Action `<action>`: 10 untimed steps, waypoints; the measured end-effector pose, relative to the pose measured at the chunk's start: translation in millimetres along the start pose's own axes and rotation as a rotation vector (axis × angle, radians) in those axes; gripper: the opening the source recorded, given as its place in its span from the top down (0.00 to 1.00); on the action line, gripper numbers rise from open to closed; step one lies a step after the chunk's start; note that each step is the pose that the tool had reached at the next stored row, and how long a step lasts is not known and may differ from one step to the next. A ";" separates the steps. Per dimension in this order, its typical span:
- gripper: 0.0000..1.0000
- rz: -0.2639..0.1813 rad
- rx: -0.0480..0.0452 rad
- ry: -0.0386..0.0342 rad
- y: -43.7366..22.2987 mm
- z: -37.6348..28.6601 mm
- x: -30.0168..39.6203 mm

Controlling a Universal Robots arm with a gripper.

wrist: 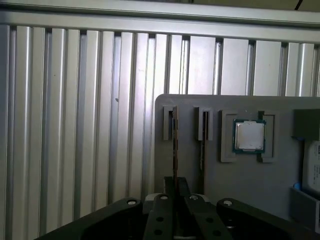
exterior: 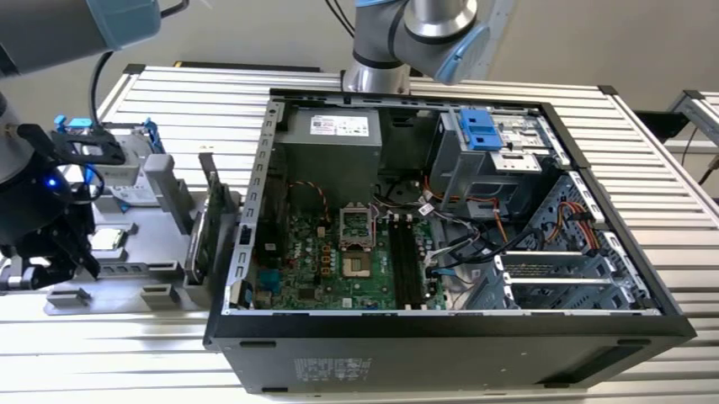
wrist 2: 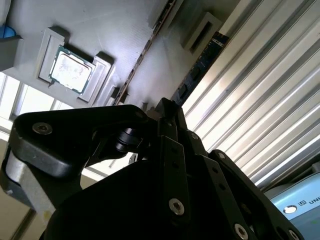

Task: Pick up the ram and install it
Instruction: 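Pick up the ram and move it above insertion slot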

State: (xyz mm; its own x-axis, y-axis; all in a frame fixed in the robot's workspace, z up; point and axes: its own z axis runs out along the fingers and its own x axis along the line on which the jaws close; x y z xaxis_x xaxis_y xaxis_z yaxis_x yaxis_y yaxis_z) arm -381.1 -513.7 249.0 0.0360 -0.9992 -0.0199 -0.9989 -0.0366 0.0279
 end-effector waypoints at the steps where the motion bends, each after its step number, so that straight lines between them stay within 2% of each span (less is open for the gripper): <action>1: 1.00 0.000 0.0001 -0.0001 0.1 -0.1 0.0; 3: 1.00 0.000 0.0000 0.0000 3.4 -1.2 -0.2; 10: 1.00 0.000 0.0000 0.0000 5.1 -1.2 -0.3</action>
State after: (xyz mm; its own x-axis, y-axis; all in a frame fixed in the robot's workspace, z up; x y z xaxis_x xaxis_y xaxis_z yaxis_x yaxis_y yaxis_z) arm -386.2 -513.6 250.4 0.0361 -0.9992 -0.0198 -0.9989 -0.0367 0.0280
